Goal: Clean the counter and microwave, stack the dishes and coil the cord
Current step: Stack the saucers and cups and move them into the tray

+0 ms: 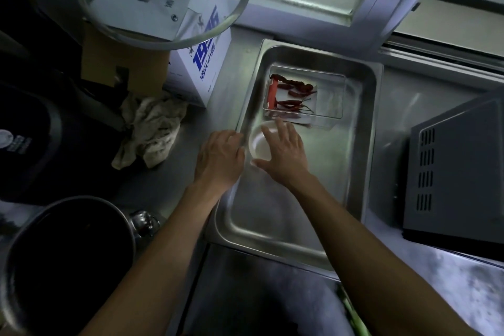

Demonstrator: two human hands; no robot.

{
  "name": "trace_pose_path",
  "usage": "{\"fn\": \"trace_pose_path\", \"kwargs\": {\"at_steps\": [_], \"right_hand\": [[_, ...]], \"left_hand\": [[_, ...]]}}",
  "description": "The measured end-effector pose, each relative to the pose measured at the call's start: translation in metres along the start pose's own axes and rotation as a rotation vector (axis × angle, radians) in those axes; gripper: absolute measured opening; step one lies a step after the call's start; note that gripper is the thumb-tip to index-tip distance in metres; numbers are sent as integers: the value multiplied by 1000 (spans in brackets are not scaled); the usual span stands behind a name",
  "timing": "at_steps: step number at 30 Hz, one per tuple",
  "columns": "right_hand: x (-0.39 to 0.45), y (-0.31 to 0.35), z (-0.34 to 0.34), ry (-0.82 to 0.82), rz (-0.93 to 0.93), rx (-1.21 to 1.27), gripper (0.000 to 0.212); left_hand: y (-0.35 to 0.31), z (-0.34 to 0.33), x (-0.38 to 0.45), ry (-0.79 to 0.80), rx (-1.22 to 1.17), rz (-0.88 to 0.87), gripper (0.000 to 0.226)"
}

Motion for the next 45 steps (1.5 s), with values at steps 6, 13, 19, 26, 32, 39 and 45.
{"fn": "trace_pose_path", "kwargs": {"at_steps": [6,13,19,26,32,39,45], "right_hand": [[4,-4,-7,16,20,-4,89],[-2,-4,-4,62,1,-17,90],[-60,-22,13,-17,-55,28,81],[-154,-69,34,-31,-114,73,72],[-232,-112,46,-62,-114,94,63],[-316,-155,46,-87,-175,109,58],[-382,-180,42,-139,-318,97,55]], "left_hand": [[-4,-3,2,35,13,-35,22],[-11,5,-6,48,60,-63,20],[-38,12,-32,53,75,-97,35],[-105,-3,-85,77,125,-219,39],[-163,-41,-141,139,240,-283,41],[-216,-68,-195,173,274,-379,42],[-258,-77,-221,186,268,-533,35]]}}
Point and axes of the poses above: each hand's wrist, its own x-axis towards the middle knuckle, its own z-axis out of the back of the hand, y = z × x, the point moved 6 cm from there along x, towards the middle knuckle, and after that the axes turned 8 degrees about -x, right-handed, at the moved point
